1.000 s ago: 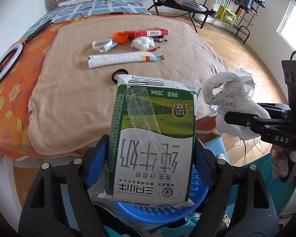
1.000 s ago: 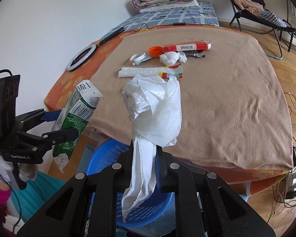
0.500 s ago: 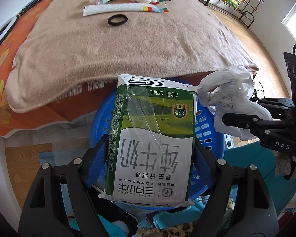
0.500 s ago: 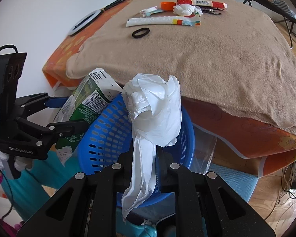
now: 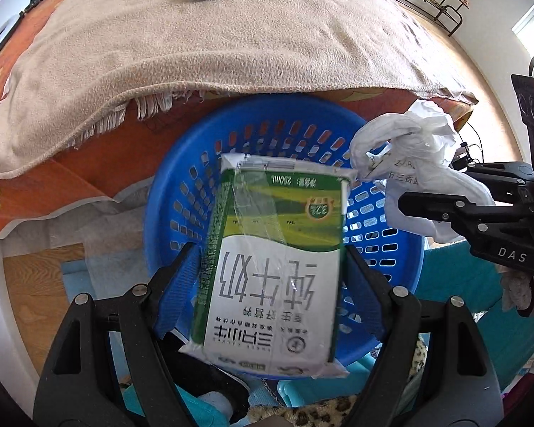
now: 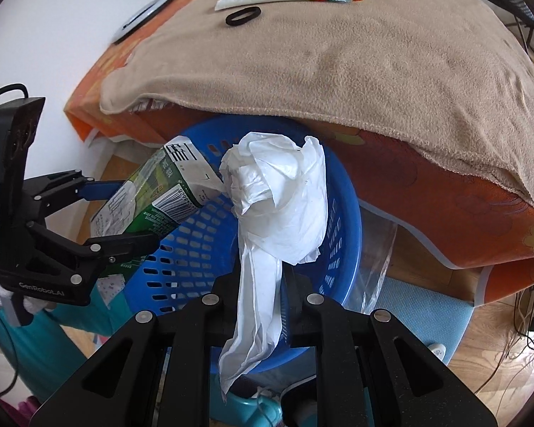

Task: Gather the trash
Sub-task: 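Carry the carton and the plastic bag in both tools over the blue basket, then open the left tool to drop the carton while the right tool drops the bag, then move the left tool to the black hair tie while the right tool approaches the white paper strip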

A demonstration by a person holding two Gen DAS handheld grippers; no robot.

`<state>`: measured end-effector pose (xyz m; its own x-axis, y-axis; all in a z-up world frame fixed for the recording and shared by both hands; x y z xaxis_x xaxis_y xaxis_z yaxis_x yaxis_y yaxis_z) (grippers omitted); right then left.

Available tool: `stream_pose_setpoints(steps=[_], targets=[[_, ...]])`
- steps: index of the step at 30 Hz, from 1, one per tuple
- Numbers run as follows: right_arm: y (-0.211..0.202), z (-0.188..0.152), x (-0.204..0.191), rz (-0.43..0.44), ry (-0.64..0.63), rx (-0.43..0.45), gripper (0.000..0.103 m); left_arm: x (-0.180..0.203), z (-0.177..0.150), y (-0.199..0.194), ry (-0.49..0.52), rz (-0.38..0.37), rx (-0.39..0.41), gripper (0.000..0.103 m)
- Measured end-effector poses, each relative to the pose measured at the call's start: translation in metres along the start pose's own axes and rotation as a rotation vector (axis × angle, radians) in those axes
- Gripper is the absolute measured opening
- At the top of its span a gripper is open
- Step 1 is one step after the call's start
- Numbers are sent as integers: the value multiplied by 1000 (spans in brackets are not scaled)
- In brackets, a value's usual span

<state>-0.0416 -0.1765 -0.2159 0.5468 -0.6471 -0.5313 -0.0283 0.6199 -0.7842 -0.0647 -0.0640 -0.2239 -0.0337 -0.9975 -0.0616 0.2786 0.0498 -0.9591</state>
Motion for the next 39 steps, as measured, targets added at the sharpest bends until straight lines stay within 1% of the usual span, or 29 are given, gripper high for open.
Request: stream_pose_setpoints(steps=[2, 4, 6, 7, 8, 9, 22, 29, 31, 33, 39], targets=[[1, 2, 1, 2, 3, -4, 14, -1, 0, 1, -4, -1, -6, 82], [3, 5, 1, -5, 7, -8, 18, -2, 1, 3, -4, 3, -10, 82], [3, 5, 2, -11, 10, -9, 31, -3, 0, 4, -6, 4, -12, 82], [2, 5, 2, -12, 11, -7, 34, -4, 0, 4, -9, 3, -12, 82], [1, 5, 2, -13, 11, -5, 41, -5, 0, 4, -10, 3, -12, 82], [1, 6, 1, -15, 9, 0, 45, -6, 1, 4, -11, 4, -10, 82], [-6, 11, 1, -44, -10, 30, 45, -6, 6, -5, -32, 5, 16, 82], [-11, 18, -4, -60, -27, 52, 45, -6, 15, -14, -45, 10, 48, 82], [-14, 20, -4, -64, -30, 62, 47, -7, 19, -17, -48, 13, 60, 82], [-17, 24, -4, -64, -30, 75, 53, -7, 24, -20, -52, 14, 73, 82], [-33, 42, -7, -57, -38, 128, 54, -9, 41, -33, -64, 31, 118, 82]])
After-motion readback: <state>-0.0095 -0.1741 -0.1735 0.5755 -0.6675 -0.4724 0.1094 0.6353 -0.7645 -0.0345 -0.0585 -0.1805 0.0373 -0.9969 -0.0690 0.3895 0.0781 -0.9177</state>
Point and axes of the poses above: each gripper's, at about its wrist camera, not at the fingertips, and y roughly the way its jaws point, x to its right, z to its top, the point moved 8 cm from there along y, roughly the way its jaws point, and after that the axes turned 15 degrees about z, right-handed, at the moved point
